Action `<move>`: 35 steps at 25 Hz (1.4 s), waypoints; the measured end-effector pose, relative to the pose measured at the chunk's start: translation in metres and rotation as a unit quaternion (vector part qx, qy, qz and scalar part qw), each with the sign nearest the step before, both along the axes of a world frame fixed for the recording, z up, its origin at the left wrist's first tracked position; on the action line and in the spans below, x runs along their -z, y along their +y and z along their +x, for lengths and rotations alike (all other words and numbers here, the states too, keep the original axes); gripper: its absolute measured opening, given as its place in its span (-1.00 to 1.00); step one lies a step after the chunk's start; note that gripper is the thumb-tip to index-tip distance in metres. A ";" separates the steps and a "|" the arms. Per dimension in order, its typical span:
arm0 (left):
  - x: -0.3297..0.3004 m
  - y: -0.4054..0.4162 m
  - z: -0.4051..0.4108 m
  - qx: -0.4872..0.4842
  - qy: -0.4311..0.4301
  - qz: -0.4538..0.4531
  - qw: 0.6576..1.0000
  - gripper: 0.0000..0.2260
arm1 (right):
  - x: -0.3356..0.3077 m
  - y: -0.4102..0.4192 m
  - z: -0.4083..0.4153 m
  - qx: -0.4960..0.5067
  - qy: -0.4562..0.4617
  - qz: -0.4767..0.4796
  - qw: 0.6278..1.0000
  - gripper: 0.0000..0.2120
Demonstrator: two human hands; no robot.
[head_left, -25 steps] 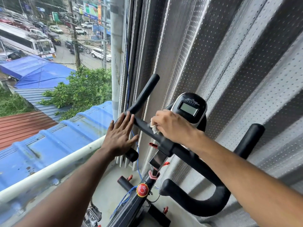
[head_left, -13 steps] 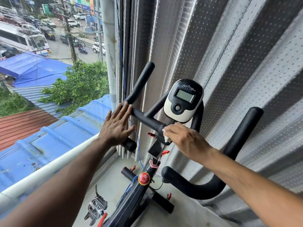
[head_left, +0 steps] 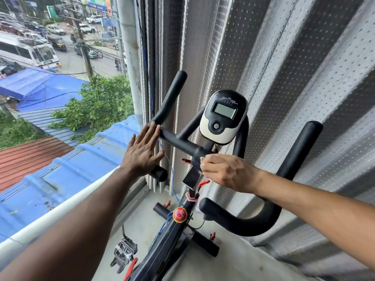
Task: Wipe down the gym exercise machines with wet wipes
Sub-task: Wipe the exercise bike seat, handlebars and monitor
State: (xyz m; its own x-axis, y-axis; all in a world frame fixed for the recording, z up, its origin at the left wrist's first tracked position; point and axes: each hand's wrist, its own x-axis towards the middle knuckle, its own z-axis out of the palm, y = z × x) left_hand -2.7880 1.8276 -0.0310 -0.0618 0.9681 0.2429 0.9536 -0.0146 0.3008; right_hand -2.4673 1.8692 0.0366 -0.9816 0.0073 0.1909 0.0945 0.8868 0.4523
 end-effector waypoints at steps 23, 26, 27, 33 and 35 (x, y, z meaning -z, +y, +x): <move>0.002 -0.001 0.000 -0.006 -0.016 0.008 1.000 -0.26 | 0.013 -0.043 -0.037 0.188 0.025 -0.207 0.960 -0.74; 0.003 -0.001 -0.001 -0.006 -0.020 0.006 1.000 -0.24 | 0.012 -0.054 -0.068 0.210 0.017 -0.189 0.959 -0.72; 0.002 -0.002 0.000 -0.006 -0.020 0.008 1.000 -0.24 | 0.013 -0.057 -0.075 0.204 -0.010 -0.191 0.960 -0.72; 0.003 -0.001 0.000 -0.007 -0.022 0.014 1.000 -0.22 | 0.016 -0.051 -0.065 0.189 -0.051 -0.218 0.956 -0.74; 0.003 -0.001 0.000 -0.008 -0.020 0.014 1.000 -0.22 | 0.017 -0.055 -0.056 0.234 0.019 -0.219 0.947 -0.76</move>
State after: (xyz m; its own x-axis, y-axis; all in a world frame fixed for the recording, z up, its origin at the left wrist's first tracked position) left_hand -2.7881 1.8264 -0.0338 -0.0879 0.9599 0.2661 0.9412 -0.0074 0.3377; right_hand -2.5233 1.8145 0.0198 -0.8443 0.5258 0.1038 0.5317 0.8460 0.0393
